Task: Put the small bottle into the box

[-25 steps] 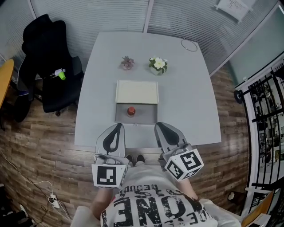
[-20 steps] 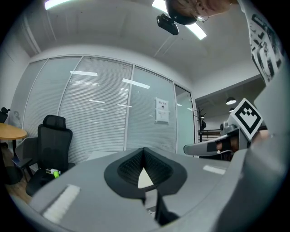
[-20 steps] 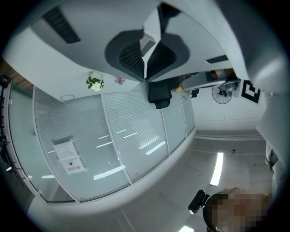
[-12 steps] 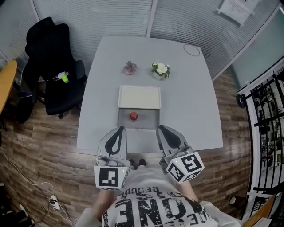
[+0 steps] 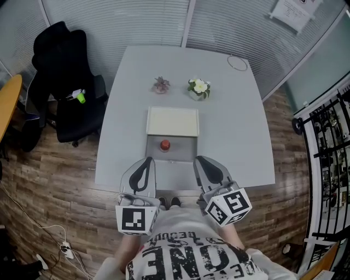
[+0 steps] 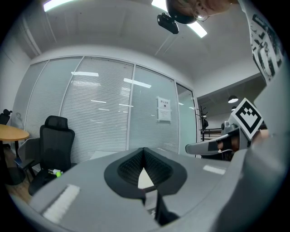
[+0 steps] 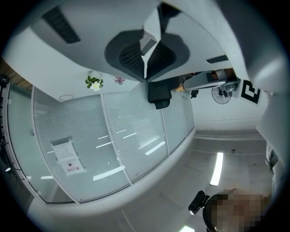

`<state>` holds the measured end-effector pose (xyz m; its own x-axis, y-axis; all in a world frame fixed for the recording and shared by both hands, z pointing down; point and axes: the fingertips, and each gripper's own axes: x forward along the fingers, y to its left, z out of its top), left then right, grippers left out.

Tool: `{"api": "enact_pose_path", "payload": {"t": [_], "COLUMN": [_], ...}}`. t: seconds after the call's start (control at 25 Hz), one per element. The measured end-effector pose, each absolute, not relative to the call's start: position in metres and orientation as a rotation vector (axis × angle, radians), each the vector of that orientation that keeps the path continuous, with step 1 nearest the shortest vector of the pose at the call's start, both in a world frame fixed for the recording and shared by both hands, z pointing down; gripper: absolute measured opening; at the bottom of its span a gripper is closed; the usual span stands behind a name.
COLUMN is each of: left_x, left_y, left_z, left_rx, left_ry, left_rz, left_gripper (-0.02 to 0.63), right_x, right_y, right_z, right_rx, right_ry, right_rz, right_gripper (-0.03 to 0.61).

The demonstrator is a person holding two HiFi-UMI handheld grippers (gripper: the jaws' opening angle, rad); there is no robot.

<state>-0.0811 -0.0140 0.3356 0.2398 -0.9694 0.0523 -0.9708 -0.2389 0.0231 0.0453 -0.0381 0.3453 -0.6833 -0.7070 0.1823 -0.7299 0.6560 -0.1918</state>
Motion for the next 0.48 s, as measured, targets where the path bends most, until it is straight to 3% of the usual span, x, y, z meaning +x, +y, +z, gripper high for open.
{"api": "enact_pose_path", "payload": {"t": [0.48], "left_x": [-0.0819], "left_y": [-0.0175], "left_z": [0.3382], "left_rx": [2.432], "left_ry": [-1.895], "left_rz": [0.056], "left_gripper": [0.011], "right_x": [0.0518], "right_y": [-0.0419], "right_z": [0.3515], "right_rx": [1.246], "right_ry": [-2.76], "right_rz": [0.41], "right_gripper": [0.026]}}
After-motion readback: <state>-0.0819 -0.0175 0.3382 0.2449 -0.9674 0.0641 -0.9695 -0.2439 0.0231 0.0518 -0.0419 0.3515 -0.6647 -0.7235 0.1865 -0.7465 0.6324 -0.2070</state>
